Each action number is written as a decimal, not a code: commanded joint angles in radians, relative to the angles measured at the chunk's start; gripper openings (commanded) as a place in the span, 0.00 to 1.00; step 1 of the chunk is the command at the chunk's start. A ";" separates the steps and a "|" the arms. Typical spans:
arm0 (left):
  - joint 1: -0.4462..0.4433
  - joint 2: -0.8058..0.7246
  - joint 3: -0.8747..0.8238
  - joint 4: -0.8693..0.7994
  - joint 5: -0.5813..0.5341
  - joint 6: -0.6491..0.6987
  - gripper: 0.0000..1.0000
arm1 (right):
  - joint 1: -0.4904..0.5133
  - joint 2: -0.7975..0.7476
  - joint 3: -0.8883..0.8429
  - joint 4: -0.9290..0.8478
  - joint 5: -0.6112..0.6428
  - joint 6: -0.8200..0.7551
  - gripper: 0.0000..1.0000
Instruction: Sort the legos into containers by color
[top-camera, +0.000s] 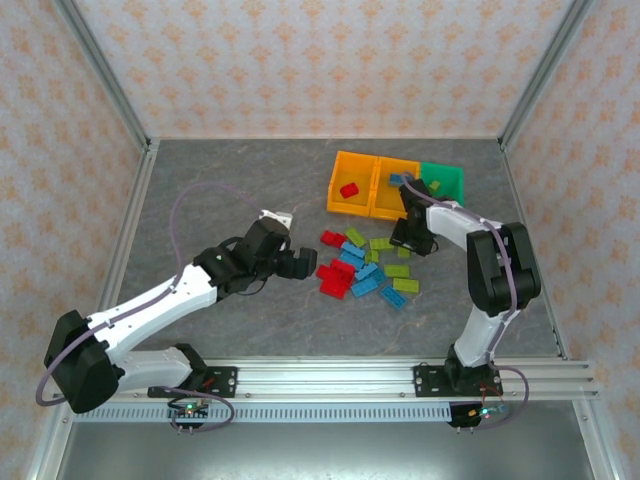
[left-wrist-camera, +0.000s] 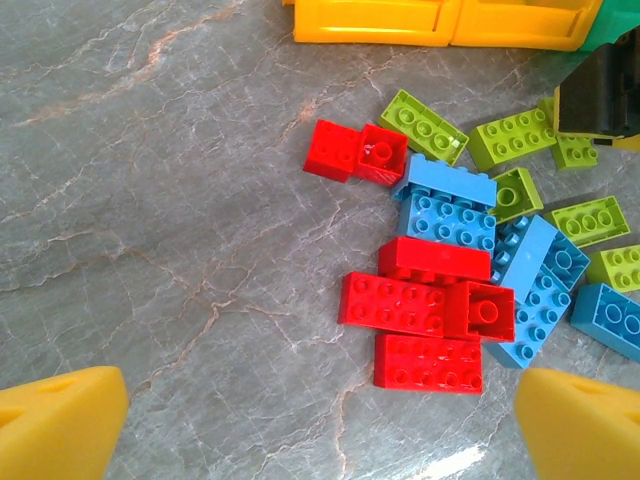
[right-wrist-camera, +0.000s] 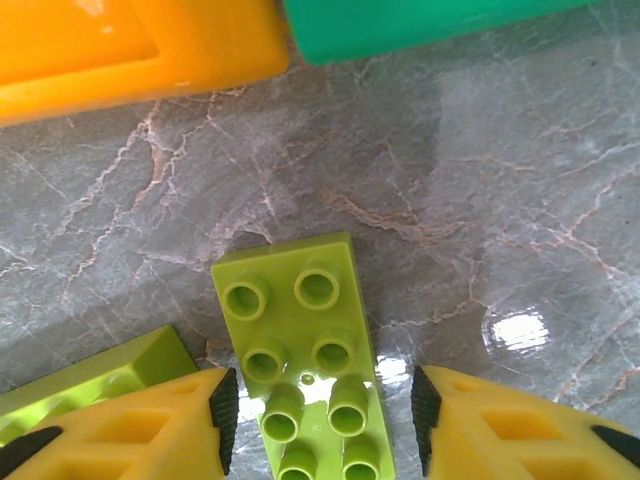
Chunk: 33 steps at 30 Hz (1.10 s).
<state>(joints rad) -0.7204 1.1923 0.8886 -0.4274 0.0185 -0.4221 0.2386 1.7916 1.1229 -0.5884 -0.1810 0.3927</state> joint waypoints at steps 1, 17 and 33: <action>-0.010 -0.026 -0.021 0.032 -0.002 -0.001 1.00 | -0.003 0.031 -0.045 -0.039 0.043 -0.003 0.46; -0.031 0.017 0.027 0.129 0.273 0.151 1.00 | -0.118 -0.341 0.002 -0.070 0.087 0.032 0.38; -0.082 0.081 0.123 0.091 0.222 0.147 1.00 | -0.257 0.187 0.610 -0.211 0.051 -0.071 0.51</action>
<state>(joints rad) -0.7929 1.2533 0.9600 -0.3107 0.2749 -0.2859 -0.0143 1.9907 1.6608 -0.7010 -0.1287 0.3504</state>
